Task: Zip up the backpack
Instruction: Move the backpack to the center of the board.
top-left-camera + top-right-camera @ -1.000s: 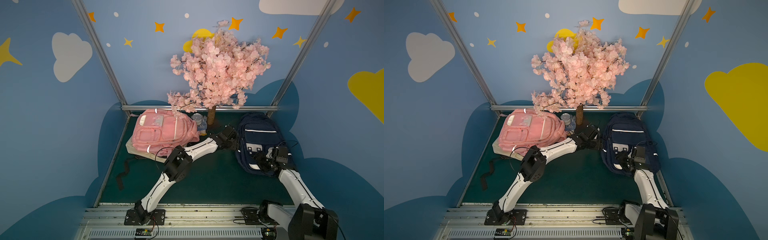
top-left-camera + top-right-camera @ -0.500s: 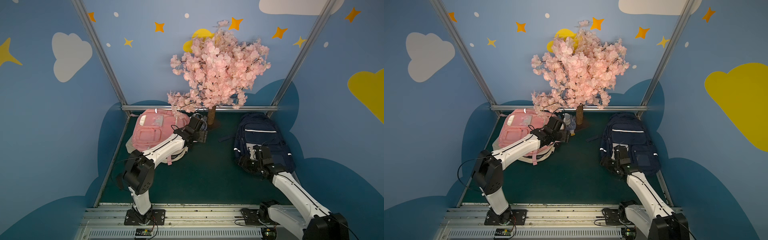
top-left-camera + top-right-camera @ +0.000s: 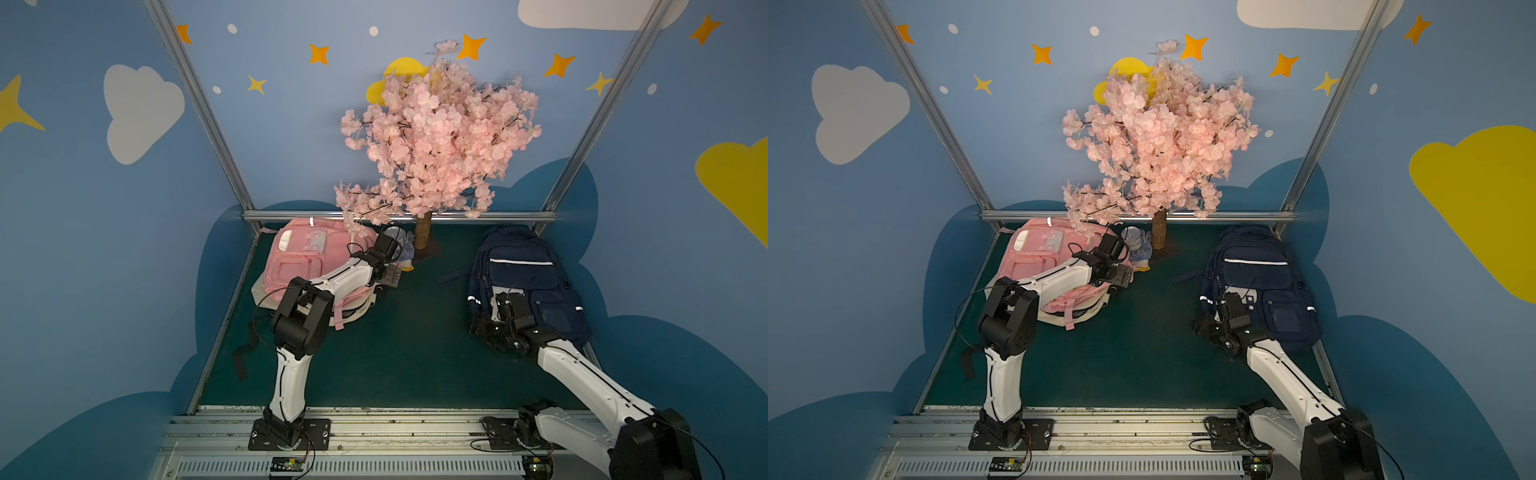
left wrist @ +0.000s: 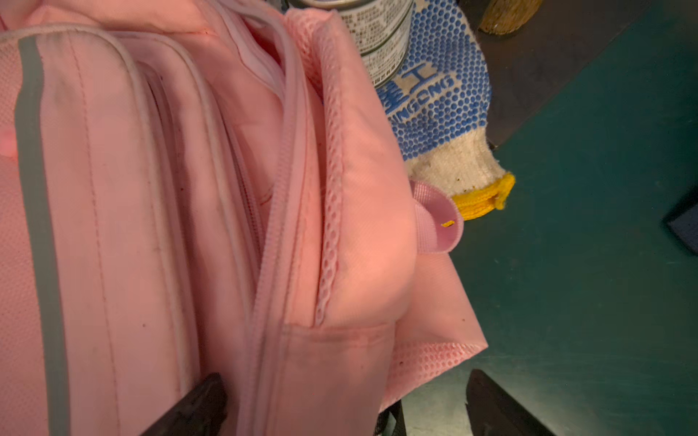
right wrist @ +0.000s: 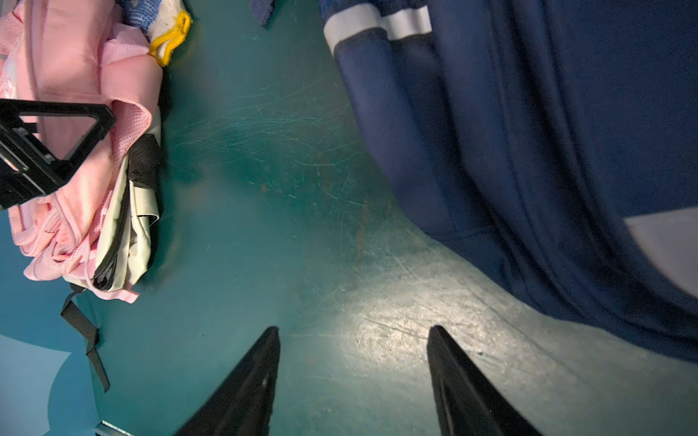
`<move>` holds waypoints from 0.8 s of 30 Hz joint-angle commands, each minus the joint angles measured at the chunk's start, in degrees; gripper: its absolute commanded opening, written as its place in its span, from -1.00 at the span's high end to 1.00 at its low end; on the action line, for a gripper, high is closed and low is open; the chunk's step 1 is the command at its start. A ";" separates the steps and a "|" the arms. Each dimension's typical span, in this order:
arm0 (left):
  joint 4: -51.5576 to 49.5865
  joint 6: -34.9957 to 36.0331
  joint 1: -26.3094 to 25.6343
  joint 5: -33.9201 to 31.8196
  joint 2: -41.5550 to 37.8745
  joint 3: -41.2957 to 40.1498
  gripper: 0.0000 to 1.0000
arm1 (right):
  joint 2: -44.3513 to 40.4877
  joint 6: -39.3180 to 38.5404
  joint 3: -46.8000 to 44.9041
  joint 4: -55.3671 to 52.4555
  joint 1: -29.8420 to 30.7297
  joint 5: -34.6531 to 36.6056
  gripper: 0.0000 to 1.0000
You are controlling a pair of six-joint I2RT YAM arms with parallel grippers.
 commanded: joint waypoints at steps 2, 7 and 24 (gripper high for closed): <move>-0.98 1.38 0.77 0.28 1.66 0.92 -0.69 | 1.12 0.17 0.67 1.49 0.18 0.98 -0.28; -0.89 1.31 0.77 -1.04 0.49 -0.04 0.24 | 1.85 0.09 1.22 1.48 0.19 0.58 -0.28; 7.44 1.80 -1.44 -8.34 -37.45 -20.46 0.94 | -0.77 2.28 3.03 -0.58 4.79 2.26 -0.28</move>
